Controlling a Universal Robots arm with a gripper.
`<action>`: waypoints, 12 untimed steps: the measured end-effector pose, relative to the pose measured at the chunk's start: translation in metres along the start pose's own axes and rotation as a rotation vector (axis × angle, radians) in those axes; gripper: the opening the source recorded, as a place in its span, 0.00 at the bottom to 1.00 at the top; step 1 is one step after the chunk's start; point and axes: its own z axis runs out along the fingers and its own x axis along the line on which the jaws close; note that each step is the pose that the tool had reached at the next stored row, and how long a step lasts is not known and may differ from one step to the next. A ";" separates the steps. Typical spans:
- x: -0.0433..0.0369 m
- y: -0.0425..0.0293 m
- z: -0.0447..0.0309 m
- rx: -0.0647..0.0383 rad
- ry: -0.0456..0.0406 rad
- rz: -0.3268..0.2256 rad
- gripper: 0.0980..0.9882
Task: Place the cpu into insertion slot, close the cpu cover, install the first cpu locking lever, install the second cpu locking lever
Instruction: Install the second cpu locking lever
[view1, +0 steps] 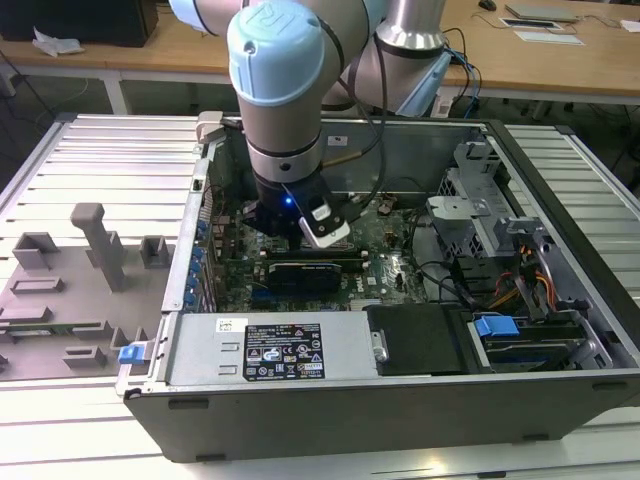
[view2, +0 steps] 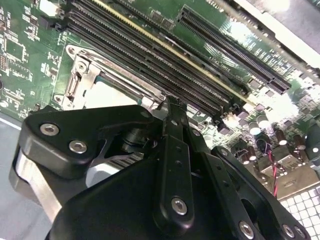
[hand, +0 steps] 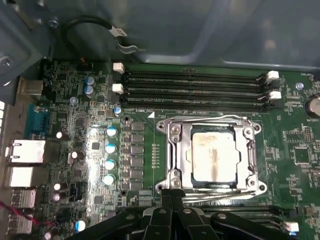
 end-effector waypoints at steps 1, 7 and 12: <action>0.0003 -0.0002 0.0008 -0.003 -0.0001 0.000 0.01; 0.0044 -0.0017 0.0081 -0.040 -0.0010 0.003 0.01; 0.0051 -0.0023 0.0105 -0.049 -0.0008 0.004 0.01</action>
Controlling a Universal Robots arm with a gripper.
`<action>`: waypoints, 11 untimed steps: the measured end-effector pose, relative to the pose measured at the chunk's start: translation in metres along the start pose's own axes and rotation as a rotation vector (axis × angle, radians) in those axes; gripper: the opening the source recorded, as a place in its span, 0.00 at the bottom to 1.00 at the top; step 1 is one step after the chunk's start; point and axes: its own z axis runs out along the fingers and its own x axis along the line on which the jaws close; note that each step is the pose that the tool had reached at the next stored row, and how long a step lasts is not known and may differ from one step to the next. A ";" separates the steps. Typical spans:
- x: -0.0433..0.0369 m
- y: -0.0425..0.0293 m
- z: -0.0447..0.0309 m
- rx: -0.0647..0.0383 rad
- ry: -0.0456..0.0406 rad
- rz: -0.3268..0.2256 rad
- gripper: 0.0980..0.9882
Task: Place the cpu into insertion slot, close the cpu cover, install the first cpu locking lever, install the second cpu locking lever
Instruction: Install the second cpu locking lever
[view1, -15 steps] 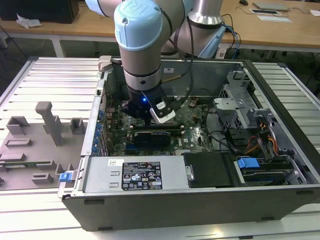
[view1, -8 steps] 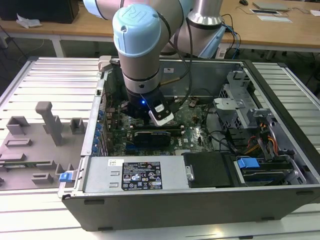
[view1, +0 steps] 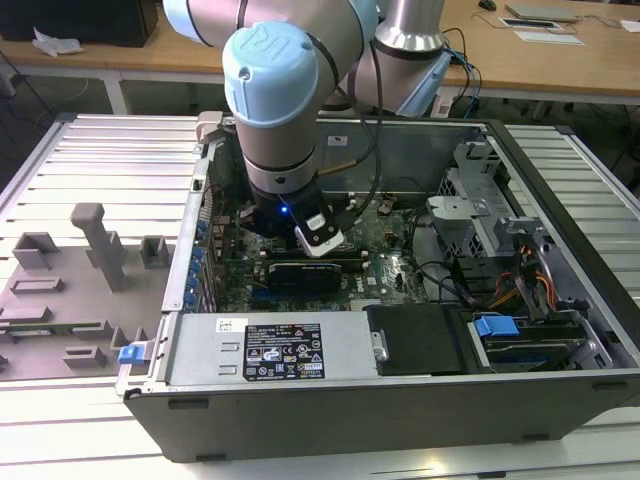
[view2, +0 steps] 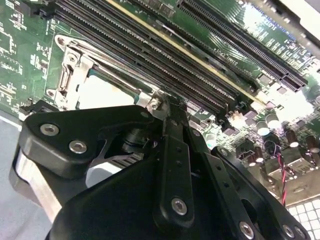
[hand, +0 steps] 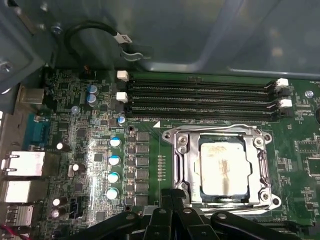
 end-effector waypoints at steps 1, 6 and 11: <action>-0.0005 0.0014 -0.0049 0.000 -0.0002 0.000 0.01; -0.0025 0.0070 -0.0255 0.003 -0.0001 0.000 0.01; -0.0146 0.0083 -0.0299 0.062 0.0043 -0.003 0.01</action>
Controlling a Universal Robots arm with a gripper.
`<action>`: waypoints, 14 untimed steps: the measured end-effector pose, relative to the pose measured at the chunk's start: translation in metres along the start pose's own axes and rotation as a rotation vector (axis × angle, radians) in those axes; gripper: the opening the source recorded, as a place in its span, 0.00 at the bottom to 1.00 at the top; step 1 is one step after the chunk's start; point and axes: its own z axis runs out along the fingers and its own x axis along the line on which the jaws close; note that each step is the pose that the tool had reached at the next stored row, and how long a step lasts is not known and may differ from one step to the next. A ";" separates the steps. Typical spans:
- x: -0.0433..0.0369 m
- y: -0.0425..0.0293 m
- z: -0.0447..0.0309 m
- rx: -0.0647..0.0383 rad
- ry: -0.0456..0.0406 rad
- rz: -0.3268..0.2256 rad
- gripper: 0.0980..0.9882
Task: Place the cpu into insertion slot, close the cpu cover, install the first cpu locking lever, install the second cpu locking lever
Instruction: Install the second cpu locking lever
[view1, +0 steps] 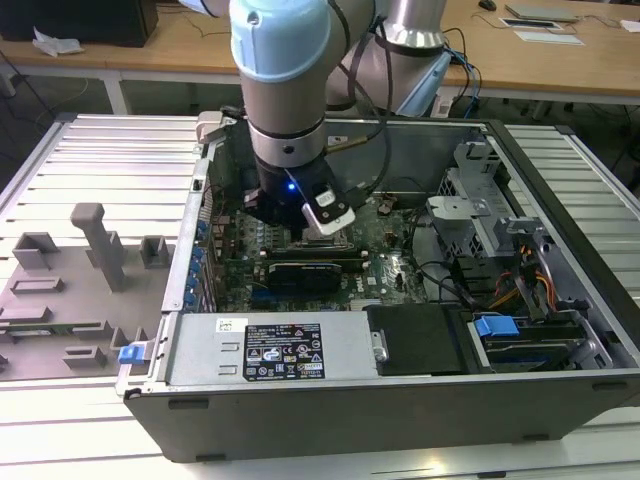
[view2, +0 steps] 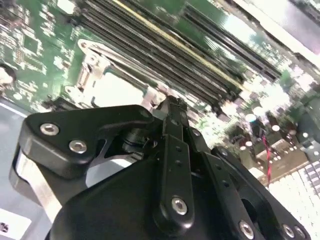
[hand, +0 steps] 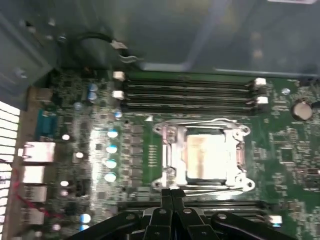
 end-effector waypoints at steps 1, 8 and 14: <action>-0.0041 -0.0001 0.0003 0.001 0.0006 0.000 0.01; -0.0345 0.0181 0.0066 0.014 0.0071 0.000 0.01; -0.0364 0.0430 0.0118 0.054 0.0087 -0.002 0.01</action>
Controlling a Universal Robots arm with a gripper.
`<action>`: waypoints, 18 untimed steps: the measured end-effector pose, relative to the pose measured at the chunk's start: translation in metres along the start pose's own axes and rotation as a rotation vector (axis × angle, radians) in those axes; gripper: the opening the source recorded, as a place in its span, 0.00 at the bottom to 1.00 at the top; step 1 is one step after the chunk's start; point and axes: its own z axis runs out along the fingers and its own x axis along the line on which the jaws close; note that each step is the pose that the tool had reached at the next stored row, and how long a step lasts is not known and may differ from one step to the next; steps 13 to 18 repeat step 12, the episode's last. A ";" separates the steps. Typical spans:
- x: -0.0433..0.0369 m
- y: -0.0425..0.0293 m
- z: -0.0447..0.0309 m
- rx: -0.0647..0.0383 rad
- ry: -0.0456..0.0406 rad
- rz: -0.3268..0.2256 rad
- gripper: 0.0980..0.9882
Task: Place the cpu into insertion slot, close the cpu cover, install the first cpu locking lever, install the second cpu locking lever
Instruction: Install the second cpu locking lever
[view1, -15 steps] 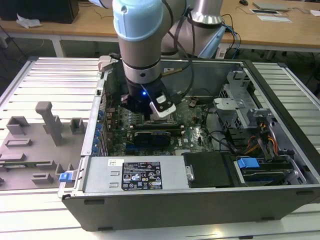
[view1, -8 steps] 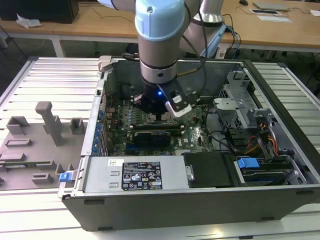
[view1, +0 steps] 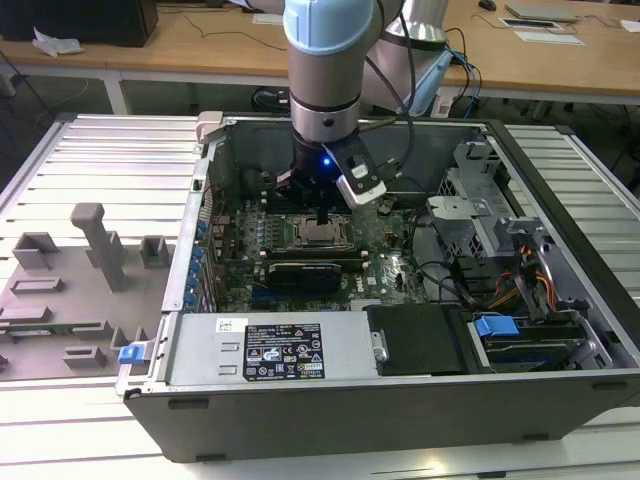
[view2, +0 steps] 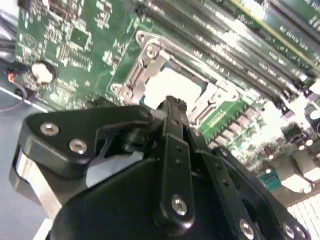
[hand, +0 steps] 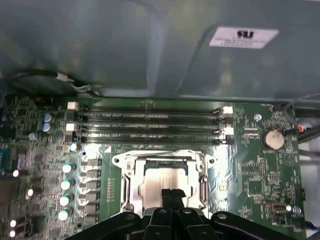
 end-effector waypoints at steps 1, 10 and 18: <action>0.0000 0.0002 0.0000 0.003 0.0000 0.000 0.01; 0.0000 0.0002 0.0001 0.003 0.0000 0.000 0.01; 0.0000 0.0002 0.0001 0.004 0.0000 0.000 0.01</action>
